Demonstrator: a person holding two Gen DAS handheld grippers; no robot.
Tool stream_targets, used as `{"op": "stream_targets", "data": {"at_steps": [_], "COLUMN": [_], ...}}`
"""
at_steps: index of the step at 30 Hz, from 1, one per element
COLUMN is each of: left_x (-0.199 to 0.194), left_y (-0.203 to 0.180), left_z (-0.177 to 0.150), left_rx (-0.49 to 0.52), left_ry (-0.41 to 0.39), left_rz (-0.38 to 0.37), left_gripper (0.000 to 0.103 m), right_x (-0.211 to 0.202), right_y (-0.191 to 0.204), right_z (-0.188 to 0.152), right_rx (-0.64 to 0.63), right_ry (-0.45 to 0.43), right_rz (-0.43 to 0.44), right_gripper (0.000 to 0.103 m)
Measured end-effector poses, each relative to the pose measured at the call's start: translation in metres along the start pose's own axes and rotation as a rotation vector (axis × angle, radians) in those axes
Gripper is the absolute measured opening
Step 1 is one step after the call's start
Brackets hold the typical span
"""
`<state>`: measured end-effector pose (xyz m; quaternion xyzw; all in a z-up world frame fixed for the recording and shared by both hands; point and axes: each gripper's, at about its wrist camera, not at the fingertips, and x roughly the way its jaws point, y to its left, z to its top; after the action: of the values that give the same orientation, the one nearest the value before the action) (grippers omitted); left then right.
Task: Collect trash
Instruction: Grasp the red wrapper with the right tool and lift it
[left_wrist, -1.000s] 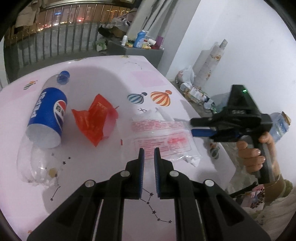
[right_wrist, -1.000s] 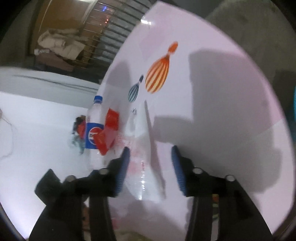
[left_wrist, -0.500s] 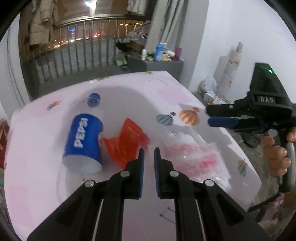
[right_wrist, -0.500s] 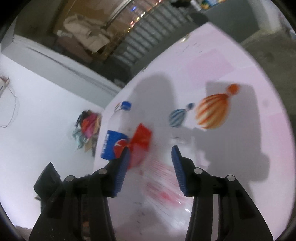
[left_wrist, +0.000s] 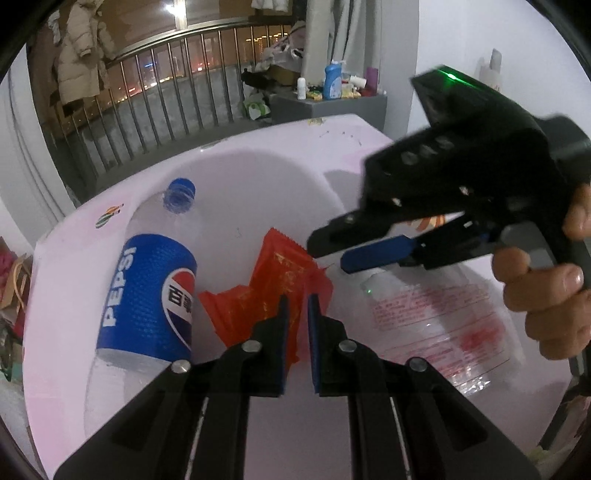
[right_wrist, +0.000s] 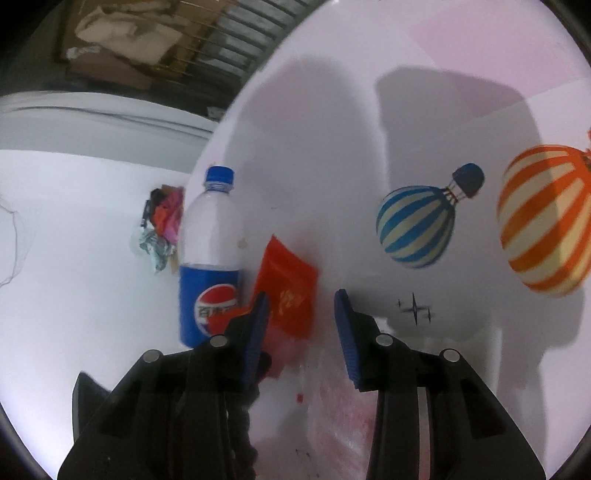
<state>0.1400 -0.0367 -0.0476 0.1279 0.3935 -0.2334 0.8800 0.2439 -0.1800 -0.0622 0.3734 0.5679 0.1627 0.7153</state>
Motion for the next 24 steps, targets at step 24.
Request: {"op": "stream_targets", "data": {"at_steps": [24], "left_x": [-0.026], "left_y": [0.016], "left_z": [0.007], "left_rx": [-0.062], "left_ry": [-0.113], "left_rz": [-0.151], "left_gripper": [0.009], "right_x": [-0.054], "right_y": [0.001], "right_z": [0.001], "right_rx": [-0.042], "right_ry": [-0.115], "right_rz": [0.145], "right_gripper": [0.000]}}
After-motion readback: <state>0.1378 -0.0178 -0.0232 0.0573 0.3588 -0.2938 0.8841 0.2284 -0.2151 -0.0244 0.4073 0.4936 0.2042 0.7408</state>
